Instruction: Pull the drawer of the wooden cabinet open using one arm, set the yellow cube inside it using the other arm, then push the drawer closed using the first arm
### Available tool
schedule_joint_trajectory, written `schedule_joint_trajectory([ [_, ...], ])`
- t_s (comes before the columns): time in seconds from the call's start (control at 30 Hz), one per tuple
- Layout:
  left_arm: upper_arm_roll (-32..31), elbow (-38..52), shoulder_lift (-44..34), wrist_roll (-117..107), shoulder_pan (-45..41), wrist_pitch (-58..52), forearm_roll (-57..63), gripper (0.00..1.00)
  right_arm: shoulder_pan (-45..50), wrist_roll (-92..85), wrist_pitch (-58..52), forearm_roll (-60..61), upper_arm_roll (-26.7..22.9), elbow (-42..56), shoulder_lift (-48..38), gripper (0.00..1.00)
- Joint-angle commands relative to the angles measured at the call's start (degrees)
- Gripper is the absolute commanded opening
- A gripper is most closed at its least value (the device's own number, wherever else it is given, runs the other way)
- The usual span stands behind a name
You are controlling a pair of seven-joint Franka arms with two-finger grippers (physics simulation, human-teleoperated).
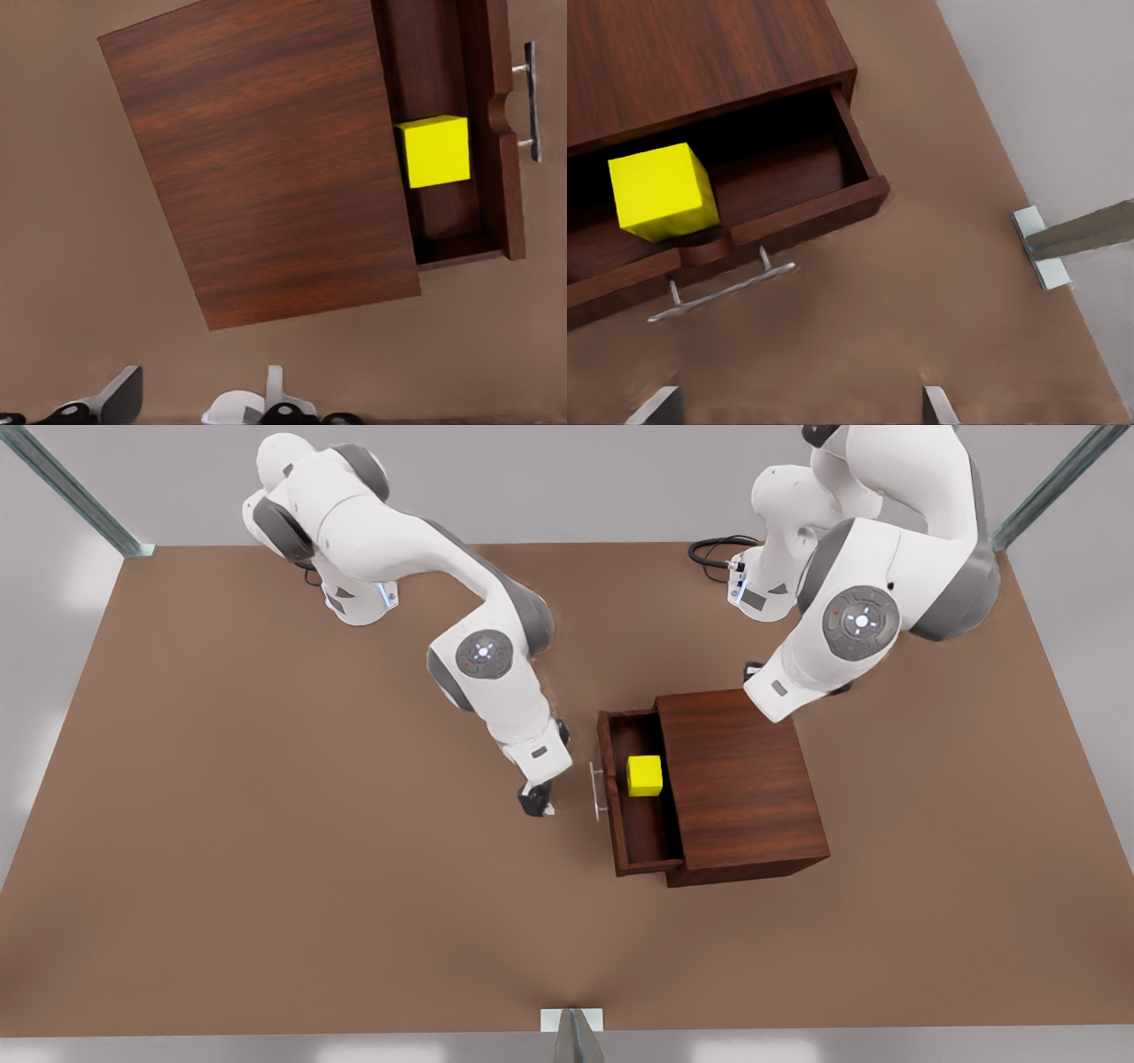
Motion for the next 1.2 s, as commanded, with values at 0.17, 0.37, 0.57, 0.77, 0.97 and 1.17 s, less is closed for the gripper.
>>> schedule_joint_trajectory([
  [0.17,-0.6,10.1,18.3,-95.8,-21.9,23.6,-8.7,0.21,-13.1,35.5,-44.5,-0.9,-19.6,-3.4,-13.6,1.0],
  [0.37,2.7,11.2,28.5,-151.5,-26.3,45.6,4.4,0.21,-20.5,33.8,-42.9,-0.7,-13.9,-11.7,-25.1,1.0],
  [0.57,2.6,10.8,33.3,-153.4,-26.8,51.9,1.4,0.21,-20.6,31.2,-40.5,0.7,-14.2,-11.2,-21.2,1.0],
  [0.77,2.7,9.2,34.2,-148.5,-24.9,48.2,1.3,0.21,-21.6,31.1,-38.4,3.7,-14.3,-11.5,-20.4,1.0],
  [0.97,2.5,8.6,35.1,-143.7,-23.4,44.5,1.1,0.21,-21.4,31.2,-36.5,3.2,-14.3,-11.8,-20.3,1.0],
  [1.17,2.3,7.1,35.5,-139.6,-22.2,44.8,1.5,0.21,-21.4,31.2,-36.3,3.5,-14.3,-12.0,-20.3,1.0],
])
